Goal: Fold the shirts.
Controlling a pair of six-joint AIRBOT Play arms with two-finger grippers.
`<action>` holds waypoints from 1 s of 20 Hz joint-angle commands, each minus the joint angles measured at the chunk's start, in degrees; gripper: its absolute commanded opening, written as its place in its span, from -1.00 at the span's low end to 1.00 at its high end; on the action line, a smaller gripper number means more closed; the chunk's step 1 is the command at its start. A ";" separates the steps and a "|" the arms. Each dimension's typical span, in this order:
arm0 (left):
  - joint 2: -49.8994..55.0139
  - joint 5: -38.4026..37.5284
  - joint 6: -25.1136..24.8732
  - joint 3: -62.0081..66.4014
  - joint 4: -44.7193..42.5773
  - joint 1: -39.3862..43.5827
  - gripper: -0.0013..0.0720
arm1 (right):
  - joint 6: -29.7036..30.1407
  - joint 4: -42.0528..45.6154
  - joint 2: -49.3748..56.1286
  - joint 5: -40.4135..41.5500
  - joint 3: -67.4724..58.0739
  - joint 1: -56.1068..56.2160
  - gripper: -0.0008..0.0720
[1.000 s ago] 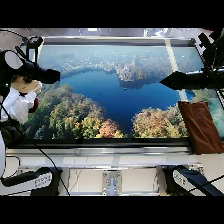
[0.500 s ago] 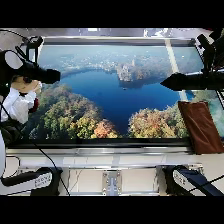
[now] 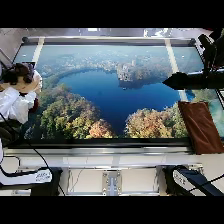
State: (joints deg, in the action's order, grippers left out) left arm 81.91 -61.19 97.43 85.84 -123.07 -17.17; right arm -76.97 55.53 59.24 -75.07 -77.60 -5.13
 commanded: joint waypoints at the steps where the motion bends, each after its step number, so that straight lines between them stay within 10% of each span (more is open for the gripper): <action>1: 4.90 -0.13 2.67 0.00 -5.27 -9.25 0.95 | -0.07 0.07 0.46 4.90 -0.02 0.07 -0.93; 10: 17.66 -1.16 -1.51 0.00 3.41 -10.36 0.92 | -2.01 -2.82 0.87 7.15 -0.02 0.07 -0.93; 11: 18.05 -1.11 -2.54 0.00 6.40 -10.36 0.75 | -2.01 -3.08 0.87 7.17 -0.02 0.07 -0.93; 15: 18.16 1.84 -2.43 0.02 9.11 -10.36 -0.94 | -2.34 -3.30 0.87 7.13 -0.02 0.07 -0.93; 20: 9.68 0.13 -2.47 0.09 12.46 -8.28 -0.94 | -2.93 -3.26 0.87 7.13 -0.02 0.07 -0.93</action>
State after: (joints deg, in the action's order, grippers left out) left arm 96.20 -60.75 95.09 85.84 -113.89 -26.68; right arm -79.57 52.38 60.07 -67.94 -77.60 -5.13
